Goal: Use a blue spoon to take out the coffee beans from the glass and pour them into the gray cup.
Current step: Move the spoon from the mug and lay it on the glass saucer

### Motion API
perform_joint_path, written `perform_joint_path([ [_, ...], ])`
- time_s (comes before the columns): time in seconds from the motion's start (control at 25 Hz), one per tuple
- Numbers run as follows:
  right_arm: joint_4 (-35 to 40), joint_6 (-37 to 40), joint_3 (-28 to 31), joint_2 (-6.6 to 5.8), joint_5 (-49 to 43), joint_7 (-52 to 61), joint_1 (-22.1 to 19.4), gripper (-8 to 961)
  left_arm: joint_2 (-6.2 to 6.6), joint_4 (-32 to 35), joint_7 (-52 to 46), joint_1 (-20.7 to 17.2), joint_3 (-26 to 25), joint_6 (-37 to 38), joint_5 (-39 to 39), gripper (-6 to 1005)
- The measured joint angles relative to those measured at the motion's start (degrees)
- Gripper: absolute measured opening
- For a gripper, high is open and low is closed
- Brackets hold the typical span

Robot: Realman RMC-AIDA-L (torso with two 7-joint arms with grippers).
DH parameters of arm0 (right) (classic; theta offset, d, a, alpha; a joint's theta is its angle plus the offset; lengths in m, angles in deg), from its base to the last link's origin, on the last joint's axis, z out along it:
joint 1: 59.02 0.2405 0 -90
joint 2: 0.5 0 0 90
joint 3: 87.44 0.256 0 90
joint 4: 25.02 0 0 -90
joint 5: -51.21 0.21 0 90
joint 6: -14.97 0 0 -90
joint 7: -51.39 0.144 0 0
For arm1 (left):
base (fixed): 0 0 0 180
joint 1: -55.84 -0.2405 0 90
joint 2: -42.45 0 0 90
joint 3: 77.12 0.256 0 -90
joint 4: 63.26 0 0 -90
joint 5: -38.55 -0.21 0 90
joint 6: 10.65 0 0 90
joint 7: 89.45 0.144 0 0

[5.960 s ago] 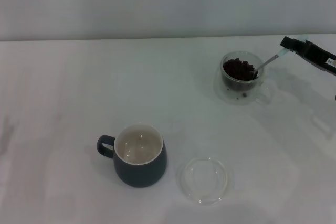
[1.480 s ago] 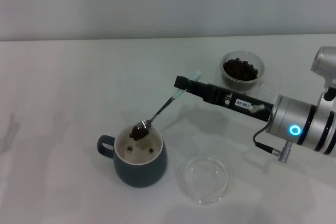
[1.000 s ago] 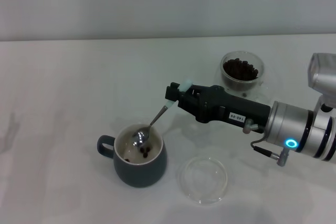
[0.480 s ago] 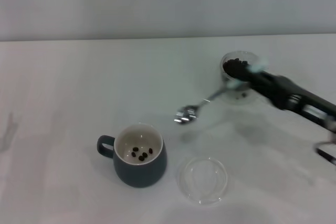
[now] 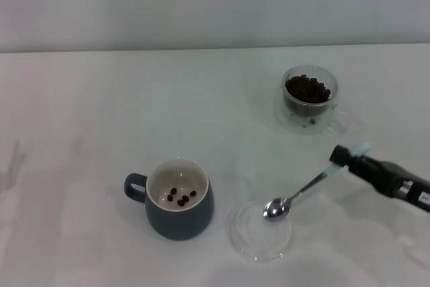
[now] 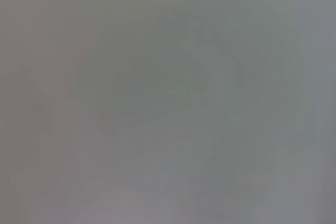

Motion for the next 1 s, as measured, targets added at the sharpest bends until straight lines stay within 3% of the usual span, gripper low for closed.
perform_joint_path([
  [0.32, 0.48, -7.45, -0.08, 2.28, -3.18, -0.18, 1.39, 148, 0.0, 0.0, 0.0, 0.12, 0.0, -0.41, -0.08, 892],
  [1.0, 0.15, -11.58, -1.37, 4.07, -4.94, 0.07, 2.56, 148, -0.09, 0.01, 0.0, 0.02, 0.0, -0.64, -0.08, 892],
])
